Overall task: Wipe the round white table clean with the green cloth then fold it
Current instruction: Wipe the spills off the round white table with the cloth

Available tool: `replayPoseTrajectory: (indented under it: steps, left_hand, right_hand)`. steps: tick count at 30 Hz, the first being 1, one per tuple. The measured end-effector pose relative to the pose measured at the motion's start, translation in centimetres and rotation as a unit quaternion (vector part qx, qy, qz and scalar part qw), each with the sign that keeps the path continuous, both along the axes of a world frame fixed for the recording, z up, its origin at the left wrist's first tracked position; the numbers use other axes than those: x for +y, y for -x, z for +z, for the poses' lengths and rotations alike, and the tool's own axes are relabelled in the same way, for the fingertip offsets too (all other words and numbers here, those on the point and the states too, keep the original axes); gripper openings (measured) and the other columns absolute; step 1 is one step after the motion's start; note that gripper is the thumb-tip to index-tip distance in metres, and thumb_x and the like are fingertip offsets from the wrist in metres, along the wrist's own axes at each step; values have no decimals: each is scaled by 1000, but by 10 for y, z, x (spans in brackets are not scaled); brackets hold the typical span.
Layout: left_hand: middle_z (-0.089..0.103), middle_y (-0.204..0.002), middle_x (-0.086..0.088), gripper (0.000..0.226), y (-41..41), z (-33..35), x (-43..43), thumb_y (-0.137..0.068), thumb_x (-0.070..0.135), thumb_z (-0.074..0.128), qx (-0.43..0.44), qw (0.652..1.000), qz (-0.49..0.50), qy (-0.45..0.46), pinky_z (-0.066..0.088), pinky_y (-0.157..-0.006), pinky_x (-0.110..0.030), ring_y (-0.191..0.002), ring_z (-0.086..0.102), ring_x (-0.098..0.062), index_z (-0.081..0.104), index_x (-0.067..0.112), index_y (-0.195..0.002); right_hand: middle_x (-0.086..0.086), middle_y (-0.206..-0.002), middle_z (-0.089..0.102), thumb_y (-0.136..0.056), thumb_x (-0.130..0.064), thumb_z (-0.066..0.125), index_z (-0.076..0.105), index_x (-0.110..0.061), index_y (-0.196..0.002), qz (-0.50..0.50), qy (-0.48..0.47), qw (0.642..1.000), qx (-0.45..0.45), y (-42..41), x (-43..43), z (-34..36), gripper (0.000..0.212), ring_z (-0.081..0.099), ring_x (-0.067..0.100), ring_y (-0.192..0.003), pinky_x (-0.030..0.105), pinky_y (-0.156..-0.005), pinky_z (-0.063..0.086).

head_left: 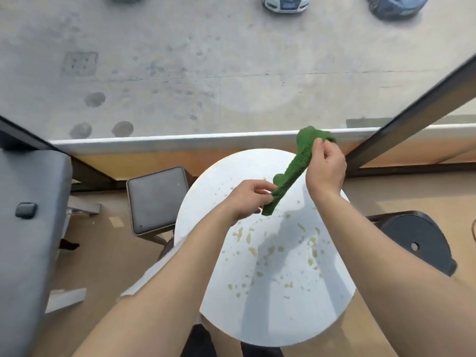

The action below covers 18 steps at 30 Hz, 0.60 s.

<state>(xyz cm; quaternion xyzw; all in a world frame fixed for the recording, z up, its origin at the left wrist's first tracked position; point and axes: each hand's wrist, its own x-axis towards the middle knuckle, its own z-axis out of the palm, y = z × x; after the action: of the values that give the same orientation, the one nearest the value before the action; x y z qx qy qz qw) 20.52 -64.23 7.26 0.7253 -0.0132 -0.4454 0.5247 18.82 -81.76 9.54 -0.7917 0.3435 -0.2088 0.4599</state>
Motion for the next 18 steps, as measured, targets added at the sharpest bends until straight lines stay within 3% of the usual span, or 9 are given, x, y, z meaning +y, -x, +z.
replayPoseTrajectory:
  steps: [2,4,6,8,10,12,18]
  left_hand:
    - [72,-97,0,23,-2,-32,-2,-92,9,59,11,1000,-12,-10,49,-75,-28,-81,65,-17,72,24,-104]
    - [72,-98,1,21,-3,-64,10,-90,13,58,-1,999,21,-48,47,-69,-26,-79,67,-15,72,26,-99]
    - [71,-101,0,18,-6,-94,32,-90,15,59,-44,989,90,-106,44,-66,-27,-85,66,-16,71,27,-97]
    - [69,-101,4,20,-9,-121,58,-91,14,56,-73,974,150,-151,44,-68,-27,-93,65,-17,70,27,-97]
    - [68,-102,9,22,-13,-142,84,-92,14,54,-103,960,179,-190,44,-73,-28,-98,63,-15,68,28,-99]
    - [65,-106,11,22,-15,-161,106,-93,15,52,-133,947,191,-224,42,-78,-27,-102,61,-13,67,27,-104]
    - [56,-107,7,23,-18,-205,149,-92,14,51,-241,892,231,-304,44,-83,-35,-107,55,-19,63,26,-109]
  right_hand:
    - [-2,-73,41,-102,-26,46,34,-17,-61,35,40,998,20,-3,-3,-33,45,42,18,-69,33,-64,29]
    - [1,-85,54,-100,-26,46,50,-13,-67,146,56,983,92,-7,5,-73,36,52,23,-82,40,-71,41]
    - [1,-127,62,-99,-34,44,70,-19,-108,268,97,933,221,-7,19,-114,32,57,26,-117,44,-95,48]
    - [4,-164,31,-102,-42,39,41,-25,-153,313,174,870,339,-5,29,-157,54,30,28,-148,46,-118,32]
    - [8,-171,3,-103,-48,33,9,-25,-163,313,213,841,386,-1,38,-193,68,7,30,-156,47,-125,16]
    - [10,-170,-10,-102,-51,29,-6,-23,-162,311,249,826,399,-1,43,-225,75,-6,31,-157,50,-126,8]
    - [15,-170,-10,-97,-57,26,4,-29,-163,355,344,816,300,-52,95,-258,75,-8,35,-156,55,-125,2]
